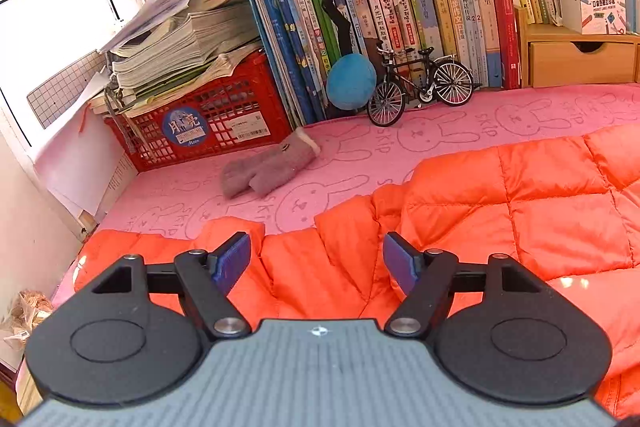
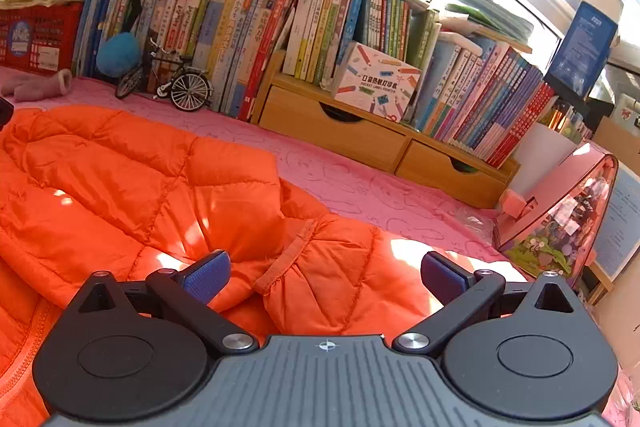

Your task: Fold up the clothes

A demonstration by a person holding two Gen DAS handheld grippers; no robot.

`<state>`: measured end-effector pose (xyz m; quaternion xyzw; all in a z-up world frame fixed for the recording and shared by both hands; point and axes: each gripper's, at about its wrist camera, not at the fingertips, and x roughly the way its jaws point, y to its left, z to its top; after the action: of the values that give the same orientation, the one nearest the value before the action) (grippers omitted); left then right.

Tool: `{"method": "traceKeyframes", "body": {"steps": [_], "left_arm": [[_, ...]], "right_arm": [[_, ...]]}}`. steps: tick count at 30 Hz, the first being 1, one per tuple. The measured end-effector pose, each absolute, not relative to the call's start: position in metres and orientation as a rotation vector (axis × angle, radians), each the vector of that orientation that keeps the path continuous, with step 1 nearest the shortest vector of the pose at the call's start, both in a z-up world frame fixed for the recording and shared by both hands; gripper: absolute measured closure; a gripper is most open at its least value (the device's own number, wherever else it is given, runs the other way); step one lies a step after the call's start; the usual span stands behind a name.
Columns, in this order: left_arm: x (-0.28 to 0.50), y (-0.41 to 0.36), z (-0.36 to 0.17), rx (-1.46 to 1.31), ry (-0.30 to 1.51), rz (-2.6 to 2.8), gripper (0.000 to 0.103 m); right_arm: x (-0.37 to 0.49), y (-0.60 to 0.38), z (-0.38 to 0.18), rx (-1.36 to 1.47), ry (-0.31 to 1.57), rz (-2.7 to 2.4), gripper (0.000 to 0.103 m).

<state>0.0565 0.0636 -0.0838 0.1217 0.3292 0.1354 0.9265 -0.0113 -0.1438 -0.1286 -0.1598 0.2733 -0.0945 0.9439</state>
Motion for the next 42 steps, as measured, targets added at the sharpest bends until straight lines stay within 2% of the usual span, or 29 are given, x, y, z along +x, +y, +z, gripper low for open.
{"method": "traceKeyframes", "body": {"steps": [3, 6, 8, 9, 10, 11, 12, 13, 21, 27, 34, 40, 42], "left_arm": [[0.046, 0.060, -0.085, 0.277, 0.669, 0.259, 0.030], [0.059, 0.053, -0.114, 0.364, 0.859, 0.244, 0.028], [0.056, 0.058, -0.111, 0.338, 0.860, 0.254, 0.028], [0.054, 0.061, -0.109, 0.323, 0.858, 0.260, 0.028], [0.052, 0.064, -0.107, 0.309, 0.855, 0.265, 0.028], [0.050, 0.067, -0.105, 0.294, 0.852, 0.270, 0.029], [0.048, 0.070, -0.103, 0.279, 0.850, 0.276, 0.029], [0.046, 0.073, -0.101, 0.264, 0.847, 0.281, 0.029], [0.027, 0.102, -0.081, 0.140, 0.811, 0.333, 0.030], [0.006, 0.142, -0.060, 0.037, 0.756, 0.429, 0.030], [-0.008, 0.173, -0.051, -0.024, 0.748, 0.489, 0.030], [-0.004, 0.169, -0.051, -0.046, 0.736, 0.451, 0.030], [0.001, 0.163, -0.050, -0.047, 0.725, 0.420, 0.029]], "right_arm": [[-0.006, -0.151, -0.139, -0.332, 0.621, -0.188, 0.003], [0.008, -0.156, -0.154, -0.314, 0.704, -0.190, 0.007], [0.013, -0.163, -0.156, -0.236, 0.736, -0.186, 0.014], [0.014, -0.166, -0.153, -0.209, 0.741, -0.188, 0.030], [0.014, -0.169, -0.149, -0.190, 0.744, -0.193, 0.056], [0.014, -0.172, -0.144, -0.173, 0.743, -0.195, 0.066], [0.012, -0.176, -0.137, -0.155, 0.734, -0.201, 0.082], [0.010, -0.181, -0.130, -0.135, 0.722, -0.211, 0.086], [0.002, -0.191, -0.055, -0.089, 0.499, -0.189, 0.092], [0.010, -0.111, -0.007, -0.121, 0.332, 0.190, 0.092], [-0.001, -0.013, -0.048, -0.249, 0.445, 0.520, 0.092], [-0.018, 0.015, -0.082, -0.337, 0.543, 0.582, 0.092], [-0.023, 0.018, -0.090, -0.355, 0.565, 0.583, 0.088]]}}
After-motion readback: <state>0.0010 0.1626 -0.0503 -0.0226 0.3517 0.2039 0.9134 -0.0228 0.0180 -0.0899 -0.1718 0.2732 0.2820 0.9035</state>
